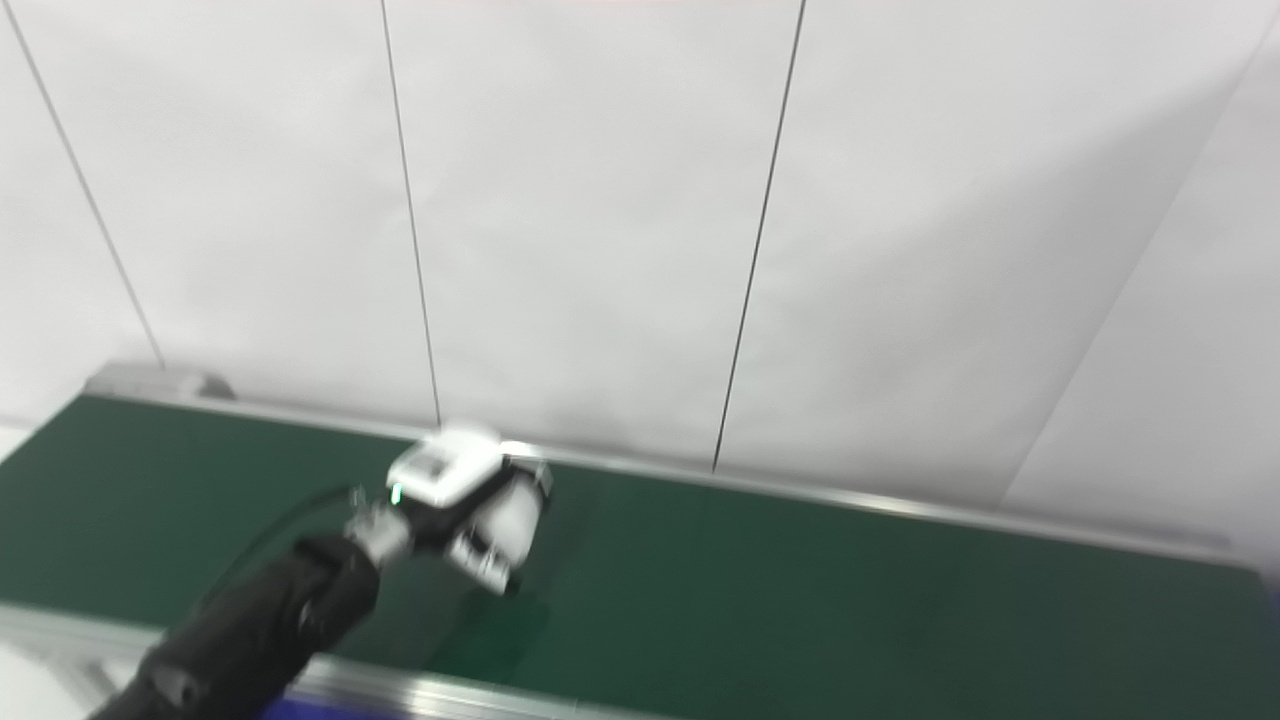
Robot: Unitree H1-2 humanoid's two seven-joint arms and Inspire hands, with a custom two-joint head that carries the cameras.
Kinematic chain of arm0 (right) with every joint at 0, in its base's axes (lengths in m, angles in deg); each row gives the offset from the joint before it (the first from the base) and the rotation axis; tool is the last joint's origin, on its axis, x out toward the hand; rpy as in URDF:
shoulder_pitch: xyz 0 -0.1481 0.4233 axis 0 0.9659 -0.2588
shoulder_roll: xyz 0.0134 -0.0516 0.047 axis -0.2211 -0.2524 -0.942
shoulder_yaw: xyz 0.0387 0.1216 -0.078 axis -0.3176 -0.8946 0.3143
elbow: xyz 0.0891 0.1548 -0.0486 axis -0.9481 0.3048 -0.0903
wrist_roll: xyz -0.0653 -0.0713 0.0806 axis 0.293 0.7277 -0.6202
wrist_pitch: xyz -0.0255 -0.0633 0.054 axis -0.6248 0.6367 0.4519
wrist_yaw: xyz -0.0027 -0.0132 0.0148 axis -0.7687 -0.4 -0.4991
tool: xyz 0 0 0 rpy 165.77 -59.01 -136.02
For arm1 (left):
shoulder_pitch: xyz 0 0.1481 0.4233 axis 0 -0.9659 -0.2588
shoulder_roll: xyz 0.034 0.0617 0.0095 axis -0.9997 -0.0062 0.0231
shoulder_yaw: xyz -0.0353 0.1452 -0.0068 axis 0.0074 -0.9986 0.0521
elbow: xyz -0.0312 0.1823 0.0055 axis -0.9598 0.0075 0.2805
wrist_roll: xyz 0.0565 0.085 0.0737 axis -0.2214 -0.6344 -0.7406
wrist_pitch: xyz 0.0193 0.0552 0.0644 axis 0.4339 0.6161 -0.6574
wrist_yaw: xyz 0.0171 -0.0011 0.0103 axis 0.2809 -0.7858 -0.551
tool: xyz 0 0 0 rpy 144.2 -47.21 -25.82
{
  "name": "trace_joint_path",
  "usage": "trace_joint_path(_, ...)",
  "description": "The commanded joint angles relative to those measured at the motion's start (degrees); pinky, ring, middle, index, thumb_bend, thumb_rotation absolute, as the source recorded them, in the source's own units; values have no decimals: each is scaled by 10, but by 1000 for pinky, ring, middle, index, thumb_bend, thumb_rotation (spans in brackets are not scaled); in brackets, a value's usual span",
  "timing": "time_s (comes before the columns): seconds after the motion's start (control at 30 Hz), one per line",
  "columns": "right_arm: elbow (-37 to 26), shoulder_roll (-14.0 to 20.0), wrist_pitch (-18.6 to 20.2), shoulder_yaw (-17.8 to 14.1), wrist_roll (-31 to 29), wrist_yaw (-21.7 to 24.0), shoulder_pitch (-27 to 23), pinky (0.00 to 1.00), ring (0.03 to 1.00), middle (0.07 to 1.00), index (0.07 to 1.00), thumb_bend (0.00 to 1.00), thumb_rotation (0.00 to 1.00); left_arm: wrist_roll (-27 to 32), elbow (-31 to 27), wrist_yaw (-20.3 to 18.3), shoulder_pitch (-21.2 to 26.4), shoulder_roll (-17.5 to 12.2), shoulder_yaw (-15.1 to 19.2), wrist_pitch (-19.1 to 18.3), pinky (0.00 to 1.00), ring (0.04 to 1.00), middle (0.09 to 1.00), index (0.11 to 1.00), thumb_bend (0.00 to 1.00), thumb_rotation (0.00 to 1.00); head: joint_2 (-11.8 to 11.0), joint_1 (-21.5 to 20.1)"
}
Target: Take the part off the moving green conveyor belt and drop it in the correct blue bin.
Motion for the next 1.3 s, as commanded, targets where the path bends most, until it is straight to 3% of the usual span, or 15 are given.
trace_joint_path(0.0,-28,0,-3,0,-4,4,2,760,798,850,854,735,1000,16,-81,-38,7,-12,20,-14,421,423,496,518,500,0,23,3)
trace_joint_path(0.03,-32,0,-2,-1,-4,5,3,760,799,850,855,744,1000,18,-114,-55,-1,-13,24,-19,417,423,499,516,500,0,23,3)
trace_joint_path(0.13,-55,4,8,-4,-11,9,2,751,794,836,850,768,992,24,-198,-103,-23,-15,37,-33,413,423,508,508,500,0,65,11)
trace_joint_path(0.17,-63,5,13,-4,-13,10,2,748,792,834,846,773,984,25,-213,-115,-27,-14,41,-37,416,424,509,506,500,0,65,11)
trace_joint_path(0.2,-74,6,24,-5,-15,11,1,748,792,833,845,774,984,30,-234,-129,-39,-16,44,-39,416,424,509,506,500,0,84,15)
trace_joint_path(0.23,-89,7,37,-5,-17,12,0,743,785,826,841,781,979,37,-251,-141,-49,-17,47,-38,411,423,507,508,500,0,103,20)
trace_joint_path(0.5,-170,22,119,-12,-42,27,-4,728,776,826,837,817,947,34,-333,-209,-140,-8,60,-60,385,411,492,527,499,0,162,52)
trace_joint_path(0.63,-182,28,134,-17,-59,36,-7,730,769,832,840,818,928,15,-348,-210,-192,3,61,-64,395,418,502,515,500,0,169,57)
trace_joint_path(0.9,-184,28,139,-23,-69,40,-5,723,759,823,834,814,909,-11,-327,-166,-284,24,51,-24,412,415,486,526,499,0,168,56)
trace_joint_path(1.07,-184,27,142,-22,-66,40,-4,727,763,826,832,820,907,-30,-285,-132,-299,30,32,25,451,438,497,506,502,0,163,57)
trace_joint_path(1.27,-182,25,143,-21,-66,41,-3,726,766,832,832,818,902,-50,-234,-114,-294,25,15,68,415,418,480,527,501,0,160,46)
